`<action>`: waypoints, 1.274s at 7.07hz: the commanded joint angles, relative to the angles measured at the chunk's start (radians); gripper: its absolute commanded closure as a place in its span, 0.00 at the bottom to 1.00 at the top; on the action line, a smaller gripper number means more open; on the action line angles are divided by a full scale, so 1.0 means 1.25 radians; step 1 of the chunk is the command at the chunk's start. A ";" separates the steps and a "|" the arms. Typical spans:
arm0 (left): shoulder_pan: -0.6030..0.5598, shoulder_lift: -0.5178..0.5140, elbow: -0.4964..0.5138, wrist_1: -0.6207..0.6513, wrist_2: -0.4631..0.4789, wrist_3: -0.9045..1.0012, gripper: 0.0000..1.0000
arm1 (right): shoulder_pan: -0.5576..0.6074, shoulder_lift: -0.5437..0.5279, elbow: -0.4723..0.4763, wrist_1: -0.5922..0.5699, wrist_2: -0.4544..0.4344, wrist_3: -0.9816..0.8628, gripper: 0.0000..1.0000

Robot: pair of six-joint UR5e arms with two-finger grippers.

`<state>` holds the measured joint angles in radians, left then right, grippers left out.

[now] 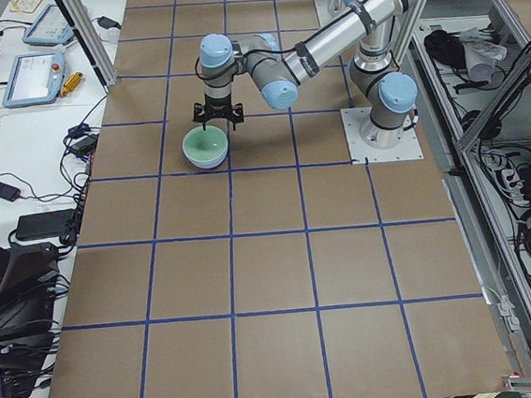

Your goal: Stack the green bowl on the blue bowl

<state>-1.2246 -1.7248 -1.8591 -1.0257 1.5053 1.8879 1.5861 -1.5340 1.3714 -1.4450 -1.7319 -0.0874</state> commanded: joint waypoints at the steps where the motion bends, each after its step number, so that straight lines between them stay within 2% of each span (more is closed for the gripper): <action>1: -0.035 0.048 0.054 -0.091 -0.024 -0.173 0.00 | 0.000 0.000 0.000 0.000 0.000 0.000 0.00; 4: -0.150 0.080 0.208 -0.373 -0.022 -0.573 0.00 | 0.000 0.000 0.000 0.000 0.000 0.000 0.00; 6: -0.207 0.089 0.237 -0.386 -0.001 -0.740 0.00 | 0.000 0.000 0.000 0.000 0.000 0.000 0.00; 7: -0.232 0.094 0.238 -0.386 0.026 -0.917 0.00 | 0.000 0.000 0.000 0.000 0.000 0.000 0.00; 8: -0.261 0.095 0.238 -0.388 0.062 -0.956 0.00 | 0.000 0.000 0.000 0.000 0.000 0.000 0.00; 9: -0.283 0.102 0.238 -0.389 0.083 -1.065 0.00 | 0.000 0.000 0.000 0.000 0.000 0.000 0.00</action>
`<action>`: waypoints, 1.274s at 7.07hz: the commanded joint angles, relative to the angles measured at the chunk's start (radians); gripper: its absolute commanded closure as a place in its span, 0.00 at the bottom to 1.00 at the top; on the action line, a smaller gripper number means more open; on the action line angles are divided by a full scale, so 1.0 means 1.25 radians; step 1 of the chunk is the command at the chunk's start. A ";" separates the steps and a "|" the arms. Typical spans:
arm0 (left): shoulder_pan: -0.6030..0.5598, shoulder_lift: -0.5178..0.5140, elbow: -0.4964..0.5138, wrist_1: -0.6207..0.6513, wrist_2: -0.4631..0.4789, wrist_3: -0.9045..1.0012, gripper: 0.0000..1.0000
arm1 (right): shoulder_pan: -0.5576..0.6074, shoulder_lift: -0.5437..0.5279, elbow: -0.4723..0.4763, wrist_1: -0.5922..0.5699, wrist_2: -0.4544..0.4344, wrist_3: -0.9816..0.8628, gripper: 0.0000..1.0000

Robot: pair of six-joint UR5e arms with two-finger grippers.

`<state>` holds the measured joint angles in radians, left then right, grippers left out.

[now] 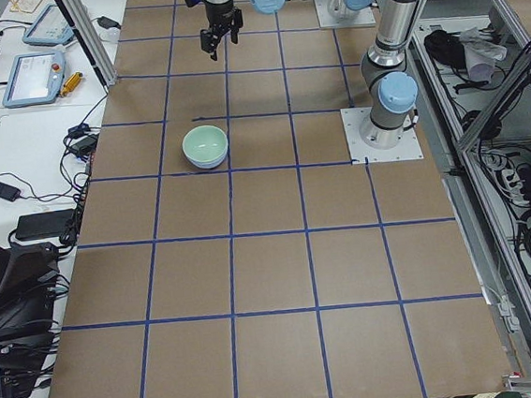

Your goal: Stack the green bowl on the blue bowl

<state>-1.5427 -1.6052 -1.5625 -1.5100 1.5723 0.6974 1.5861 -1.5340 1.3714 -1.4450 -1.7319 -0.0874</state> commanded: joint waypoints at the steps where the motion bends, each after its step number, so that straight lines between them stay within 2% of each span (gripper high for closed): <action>1: -0.035 0.021 0.001 -0.004 0.028 -0.190 0.00 | 0.000 0.000 0.000 0.000 0.000 0.000 0.00; 3: -0.034 0.031 -0.002 -0.020 0.014 -0.389 0.00 | 0.000 0.000 0.000 0.000 0.000 0.000 0.00; 5: -0.031 0.046 -0.013 -0.028 0.018 -0.501 0.00 | 0.000 0.000 0.000 0.000 0.000 0.000 0.00; 9: -0.026 0.053 -0.005 -0.068 0.010 -0.553 0.00 | 0.000 0.000 0.000 0.000 0.000 0.000 0.00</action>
